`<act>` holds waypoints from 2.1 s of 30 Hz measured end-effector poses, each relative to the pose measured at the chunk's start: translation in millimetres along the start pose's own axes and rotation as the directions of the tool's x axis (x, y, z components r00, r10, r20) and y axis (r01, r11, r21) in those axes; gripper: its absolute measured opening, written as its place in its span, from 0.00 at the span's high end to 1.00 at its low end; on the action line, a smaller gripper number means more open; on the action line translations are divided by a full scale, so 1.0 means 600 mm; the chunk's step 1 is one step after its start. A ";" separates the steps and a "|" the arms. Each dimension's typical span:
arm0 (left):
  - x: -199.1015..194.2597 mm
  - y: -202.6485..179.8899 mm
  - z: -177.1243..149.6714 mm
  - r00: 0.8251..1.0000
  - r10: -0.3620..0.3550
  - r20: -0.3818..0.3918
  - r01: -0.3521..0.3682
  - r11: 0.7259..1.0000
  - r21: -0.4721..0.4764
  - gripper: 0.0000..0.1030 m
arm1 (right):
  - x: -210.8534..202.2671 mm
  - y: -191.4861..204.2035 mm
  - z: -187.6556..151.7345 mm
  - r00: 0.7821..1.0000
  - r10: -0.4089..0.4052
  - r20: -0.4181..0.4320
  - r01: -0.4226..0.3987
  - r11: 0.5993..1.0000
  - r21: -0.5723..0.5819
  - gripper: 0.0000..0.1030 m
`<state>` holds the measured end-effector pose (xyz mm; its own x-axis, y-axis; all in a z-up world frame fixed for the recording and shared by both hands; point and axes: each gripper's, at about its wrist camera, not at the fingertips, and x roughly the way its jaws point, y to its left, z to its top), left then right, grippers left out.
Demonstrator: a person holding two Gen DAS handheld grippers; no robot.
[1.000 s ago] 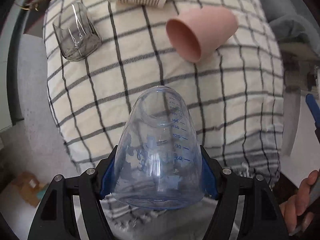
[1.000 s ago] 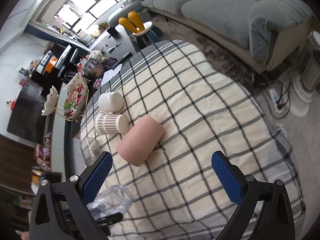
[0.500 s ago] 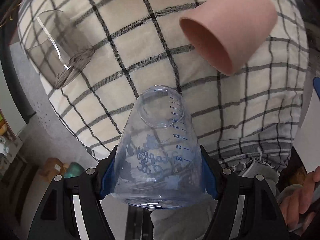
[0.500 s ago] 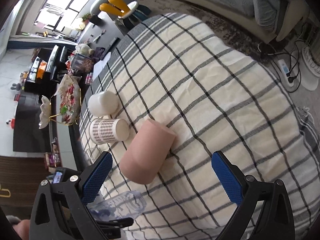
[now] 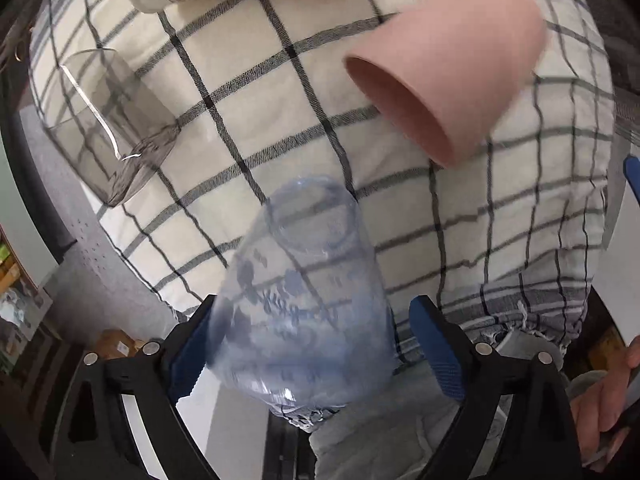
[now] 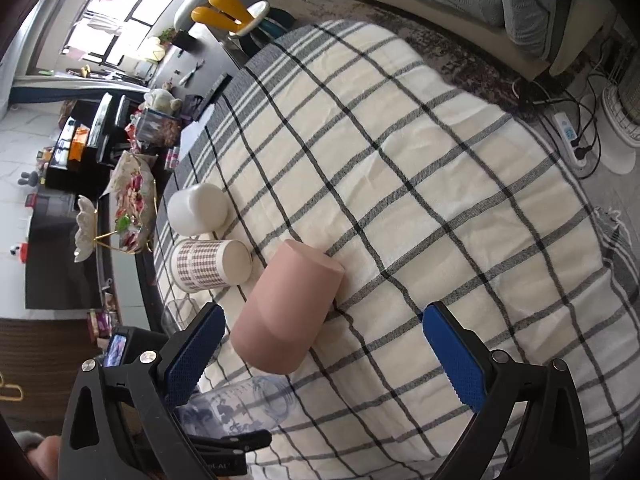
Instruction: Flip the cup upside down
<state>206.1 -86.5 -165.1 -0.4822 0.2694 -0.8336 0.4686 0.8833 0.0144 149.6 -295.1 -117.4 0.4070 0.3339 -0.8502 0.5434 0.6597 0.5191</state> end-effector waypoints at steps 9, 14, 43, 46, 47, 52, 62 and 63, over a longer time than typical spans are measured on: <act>-0.056 0.009 -0.105 0.938 0.083 0.336 -0.055 0.994 -0.091 0.04 | -0.099 0.031 -0.046 0.988 0.016 0.155 0.009 0.987 -0.161 0.03; -0.064 0.021 -0.165 0.844 0.057 0.534 0.038 0.986 -0.165 0.04 | -0.138 0.051 -0.088 0.969 0.034 0.246 0.043 0.953 -0.301 0.03; -0.004 -0.005 -0.471 0.212 0.443 0.871 0.257 0.835 -0.487 0.01 | -0.240 0.047 -0.277 0.824 0.068 0.563 0.310 0.777 -0.548 0.01; 0.000 -0.008 -0.481 0.192 0.449 0.873 0.271 0.830 -0.487 0.01 | -0.239 0.041 -0.281 0.823 0.059 0.565 0.316 0.780 -0.541 0.01; 0.001 -0.009 -0.484 0.187 0.449 0.874 0.275 0.830 -0.485 0.01 | -0.240 0.040 -0.282 0.823 0.058 0.566 0.316 0.781 -0.539 0.01; 0.003 -0.012 -0.488 0.180 0.440 0.880 0.275 0.837 -0.474 0.00 | -0.243 0.036 -0.284 0.816 0.050 0.575 0.324 0.785 -0.528 0.01; -0.003 -0.016 -0.493 0.167 0.436 0.884 0.269 0.842 -0.467 0.00 | -0.244 0.034 -0.284 0.814 0.054 0.579 0.325 0.784 -0.529 0.01; -0.004 -0.017 -0.493 0.167 0.437 0.884 0.268 0.842 -0.467 0.00 | -0.245 0.035 -0.284 0.814 0.055 0.578 0.324 0.784 -0.530 0.01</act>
<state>-16.5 17.6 0.0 0.7787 0.0919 -0.6206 -0.0805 0.9957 0.0464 -24.1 -215.8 3.5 0.7857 -0.0816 -0.6132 0.1687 0.9820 0.0854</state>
